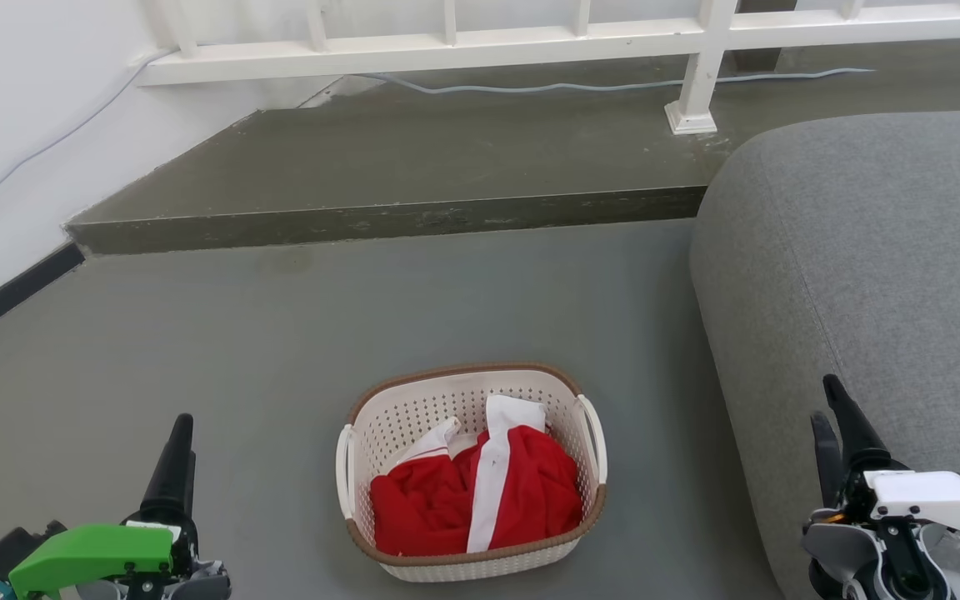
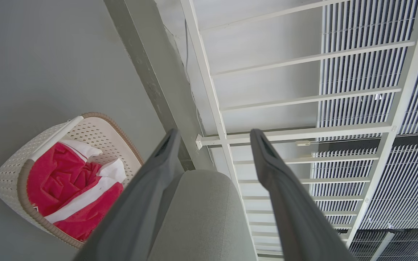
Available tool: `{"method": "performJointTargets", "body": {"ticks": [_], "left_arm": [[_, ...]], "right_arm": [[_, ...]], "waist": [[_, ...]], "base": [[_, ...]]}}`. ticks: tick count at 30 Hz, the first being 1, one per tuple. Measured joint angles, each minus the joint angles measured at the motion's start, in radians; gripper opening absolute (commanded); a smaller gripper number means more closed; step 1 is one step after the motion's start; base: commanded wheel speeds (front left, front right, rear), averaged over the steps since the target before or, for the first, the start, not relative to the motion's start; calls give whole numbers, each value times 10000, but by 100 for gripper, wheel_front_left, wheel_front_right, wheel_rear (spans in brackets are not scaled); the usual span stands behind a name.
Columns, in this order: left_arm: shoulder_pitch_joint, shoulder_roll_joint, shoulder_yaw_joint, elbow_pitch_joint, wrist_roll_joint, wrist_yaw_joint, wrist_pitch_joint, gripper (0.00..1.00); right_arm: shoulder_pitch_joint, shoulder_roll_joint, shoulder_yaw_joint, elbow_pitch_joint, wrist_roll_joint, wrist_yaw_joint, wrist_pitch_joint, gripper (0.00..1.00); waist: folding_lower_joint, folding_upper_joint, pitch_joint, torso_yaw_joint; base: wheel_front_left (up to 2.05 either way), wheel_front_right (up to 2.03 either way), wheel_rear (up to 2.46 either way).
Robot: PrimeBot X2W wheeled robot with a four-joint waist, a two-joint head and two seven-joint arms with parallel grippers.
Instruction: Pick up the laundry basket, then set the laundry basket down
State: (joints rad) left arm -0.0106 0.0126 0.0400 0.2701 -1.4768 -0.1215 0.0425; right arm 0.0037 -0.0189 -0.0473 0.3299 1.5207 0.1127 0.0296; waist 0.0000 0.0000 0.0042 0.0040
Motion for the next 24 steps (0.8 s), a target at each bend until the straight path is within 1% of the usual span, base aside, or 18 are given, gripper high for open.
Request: {"method": "performJointTargets", "body": {"ticks": [3, 5, 11, 12, 19, 20, 23, 24], "left_arm": [[1, 4, 0, -165, 276, 31, -86, 100], [1, 4, -6, -249, 600, 33, -167, 100], [11, 12, -104, -537, 1496, 46, -360, 100], [12, 13, -123, -579, 1632, 46, -366, 100], [59, 29, -351, -901, 2665, 161, -600, 100], [66, 29, -389, -932, 2807, 161, -625, 100], [103, 35, -474, -1068, 3482, 165, -715, 100], [113, 36, -504, -1114, 3705, 178, -761, 100]], "right_arm": [[-5, -10, 136, -15, -330, -6, -81, 100], [-12, -8, 184, -54, -635, -90, -119, 100], [-102, -63, 251, -215, -1511, -111, -318, 100], [-128, -67, 280, -253, -1691, -190, -359, 100], [-159, -107, 629, -435, -2924, -288, -564, 100], [-162, -119, 679, -462, -3106, -341, -570, 100], [-164, -138, 851, -525, -3639, -380, -671, 100], [-167, -138, 905, -548, -3800, -443, -704, 100]], "waist": [[0, 0, 3, 7], [0, 0, 7, 12], [0, 0, 19, 20], [0, 0, 22, 21], [0, 0, 39, 29], [0, 0, 41, 30], [0, 0, 46, 35], [0, 0, 48, 37]], "base": [[0, 0, 0], [0, 0, 0], [0, 0, 0], [0, 0, 0], [0, 0, 0], [0, 0, 0], [0, 0, 0], [0, 0, 0]]}}
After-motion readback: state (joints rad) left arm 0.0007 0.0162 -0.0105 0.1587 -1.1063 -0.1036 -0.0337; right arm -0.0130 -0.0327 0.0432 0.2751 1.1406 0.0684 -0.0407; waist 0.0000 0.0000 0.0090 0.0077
